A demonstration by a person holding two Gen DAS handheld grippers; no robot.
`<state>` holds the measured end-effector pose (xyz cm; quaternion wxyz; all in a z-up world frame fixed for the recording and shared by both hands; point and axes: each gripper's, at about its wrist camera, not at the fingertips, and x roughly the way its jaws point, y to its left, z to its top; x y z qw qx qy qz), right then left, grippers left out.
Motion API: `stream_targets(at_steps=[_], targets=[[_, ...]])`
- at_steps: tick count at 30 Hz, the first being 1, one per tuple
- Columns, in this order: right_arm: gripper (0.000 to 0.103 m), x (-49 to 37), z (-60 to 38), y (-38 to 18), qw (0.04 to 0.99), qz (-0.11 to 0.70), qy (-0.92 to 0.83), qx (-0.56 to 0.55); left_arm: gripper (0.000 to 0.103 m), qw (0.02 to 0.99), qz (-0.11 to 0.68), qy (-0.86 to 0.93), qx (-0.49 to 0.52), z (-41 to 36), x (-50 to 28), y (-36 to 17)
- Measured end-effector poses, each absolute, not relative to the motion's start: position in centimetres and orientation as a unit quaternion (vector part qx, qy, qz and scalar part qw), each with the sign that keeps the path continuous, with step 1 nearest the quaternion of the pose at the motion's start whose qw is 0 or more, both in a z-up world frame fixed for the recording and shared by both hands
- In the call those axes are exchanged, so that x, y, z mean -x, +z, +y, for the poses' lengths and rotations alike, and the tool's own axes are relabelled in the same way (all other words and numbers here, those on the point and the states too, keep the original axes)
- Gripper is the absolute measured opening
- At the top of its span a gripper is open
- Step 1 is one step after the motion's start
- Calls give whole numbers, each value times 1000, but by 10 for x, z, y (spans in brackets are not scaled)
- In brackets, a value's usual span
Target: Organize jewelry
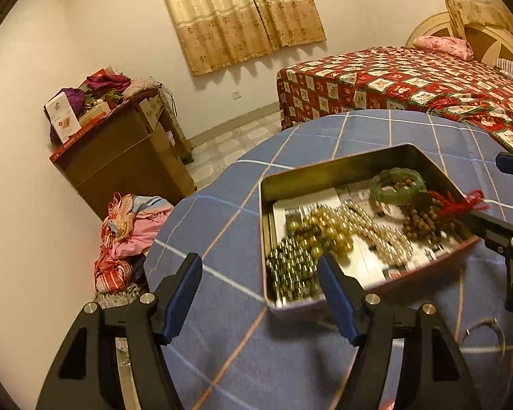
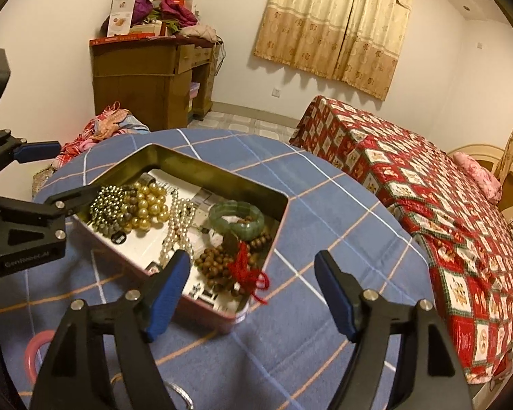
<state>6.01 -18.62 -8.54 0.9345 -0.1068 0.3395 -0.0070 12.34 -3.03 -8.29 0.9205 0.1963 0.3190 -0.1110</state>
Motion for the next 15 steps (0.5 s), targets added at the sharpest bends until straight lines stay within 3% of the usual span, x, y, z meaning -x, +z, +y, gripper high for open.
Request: stream_targets(at_steps=[15], targets=[[82,16,-187,-118,923,372,8,97,70,899,339,-150,-235,-23,-29,-107]])
